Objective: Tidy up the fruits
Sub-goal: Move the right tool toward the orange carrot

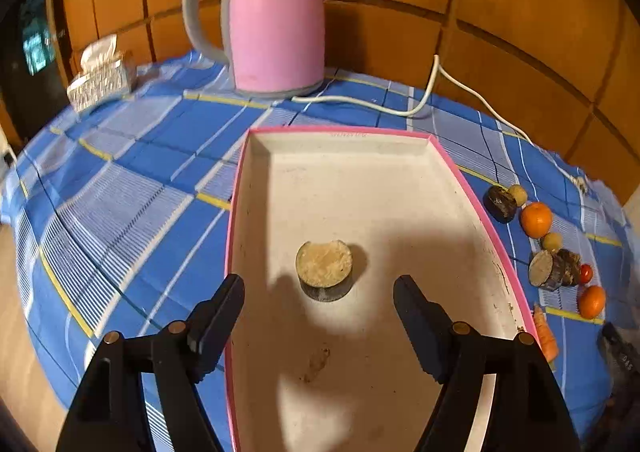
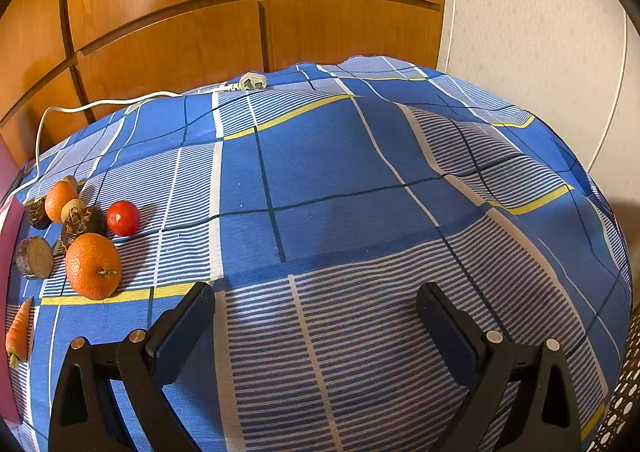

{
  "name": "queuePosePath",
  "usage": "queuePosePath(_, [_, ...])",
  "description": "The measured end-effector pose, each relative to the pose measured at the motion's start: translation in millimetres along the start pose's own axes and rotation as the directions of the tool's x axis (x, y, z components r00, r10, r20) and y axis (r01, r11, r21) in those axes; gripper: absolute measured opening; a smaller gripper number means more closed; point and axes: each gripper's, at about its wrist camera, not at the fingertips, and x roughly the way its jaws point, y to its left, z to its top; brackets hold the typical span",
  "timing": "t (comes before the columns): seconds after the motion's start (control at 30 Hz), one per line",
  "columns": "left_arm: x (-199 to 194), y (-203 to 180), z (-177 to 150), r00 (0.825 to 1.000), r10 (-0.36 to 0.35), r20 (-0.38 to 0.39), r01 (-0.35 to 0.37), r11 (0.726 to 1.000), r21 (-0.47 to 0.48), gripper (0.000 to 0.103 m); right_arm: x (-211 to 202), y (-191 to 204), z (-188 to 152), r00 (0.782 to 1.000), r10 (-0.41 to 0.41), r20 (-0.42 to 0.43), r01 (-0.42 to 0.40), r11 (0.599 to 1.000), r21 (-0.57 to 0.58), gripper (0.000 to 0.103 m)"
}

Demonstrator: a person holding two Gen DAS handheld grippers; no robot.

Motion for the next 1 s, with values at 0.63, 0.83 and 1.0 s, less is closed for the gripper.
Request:
queuePosePath(0.63, [-66.9,14.3,-57.7,0.994,0.004,0.107,-0.004,1.0,0.004,0.087,0.8,1.4,0.4,1.0,0.002,-0.007,-0.002,1.0,-0.002,0.103])
queuePosePath(0.83, [-76.4,58.5,-64.4,0.99,0.093,0.104,-0.078,0.988,-0.135,0.089,0.9,1.4,1.2,1.0,0.001,-0.015,-0.001,1.0,-0.009,0.102])
queuePosePath(1.0, [-56.3,85.2,-88.7,0.989,0.149,0.014,-0.14,0.957,-0.253,0.089,0.1,4.6,2.9,0.999,-0.006,-0.032,0.005,1.0,-0.03,0.101])
